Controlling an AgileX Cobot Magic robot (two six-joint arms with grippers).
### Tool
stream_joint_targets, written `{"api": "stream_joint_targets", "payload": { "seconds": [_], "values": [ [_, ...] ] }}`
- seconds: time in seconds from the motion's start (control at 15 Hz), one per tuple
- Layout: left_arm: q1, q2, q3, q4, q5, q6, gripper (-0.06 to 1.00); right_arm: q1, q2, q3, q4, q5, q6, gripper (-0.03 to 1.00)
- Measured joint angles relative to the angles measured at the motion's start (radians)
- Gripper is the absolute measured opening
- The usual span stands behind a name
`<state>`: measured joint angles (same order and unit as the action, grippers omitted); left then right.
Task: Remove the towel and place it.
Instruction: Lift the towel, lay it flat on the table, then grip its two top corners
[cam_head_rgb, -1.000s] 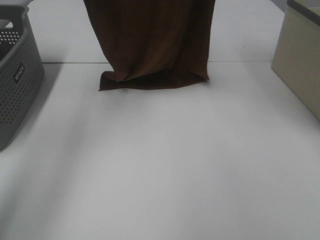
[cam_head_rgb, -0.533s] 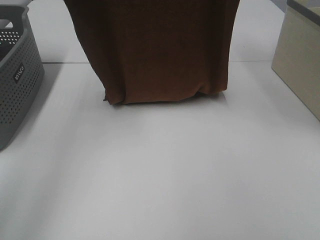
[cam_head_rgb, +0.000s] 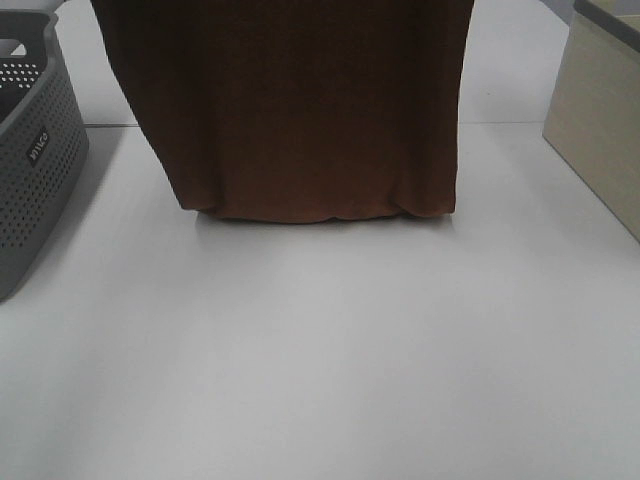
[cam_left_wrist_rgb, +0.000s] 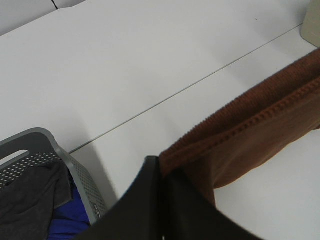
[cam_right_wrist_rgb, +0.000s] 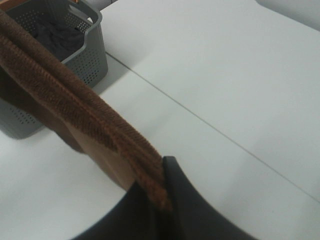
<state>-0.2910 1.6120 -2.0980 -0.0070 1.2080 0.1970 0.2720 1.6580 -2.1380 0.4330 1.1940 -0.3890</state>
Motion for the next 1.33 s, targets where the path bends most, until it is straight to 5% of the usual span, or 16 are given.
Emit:
{"api": "stream_joint_targets", "payload": {
  "seconds": [0.4, 0.67, 1.13, 1.33],
  "values": [
    [0.014, 0.124, -0.153, -0.009, -0.017, -0.004, 0.00, 0.005, 0.000, -0.002, -0.056, -0.181, 0.009, 0.01],
    [0.021, 0.154, -0.156, -0.070, -0.003, -0.002, 0.00, 0.004, 0.001, -0.002, -0.103, 0.001, 0.059, 0.01],
    [0.010, -0.083, 0.216, -0.180, -0.007, 0.019, 0.00, 0.005, -0.190, 0.272, -0.113, 0.017, 0.096, 0.01],
    [0.010, -0.301, 0.437, -0.294, -0.009, 0.053, 0.00, 0.005, -0.353, 0.433, -0.094, 0.022, 0.115, 0.01]
  ]
}}
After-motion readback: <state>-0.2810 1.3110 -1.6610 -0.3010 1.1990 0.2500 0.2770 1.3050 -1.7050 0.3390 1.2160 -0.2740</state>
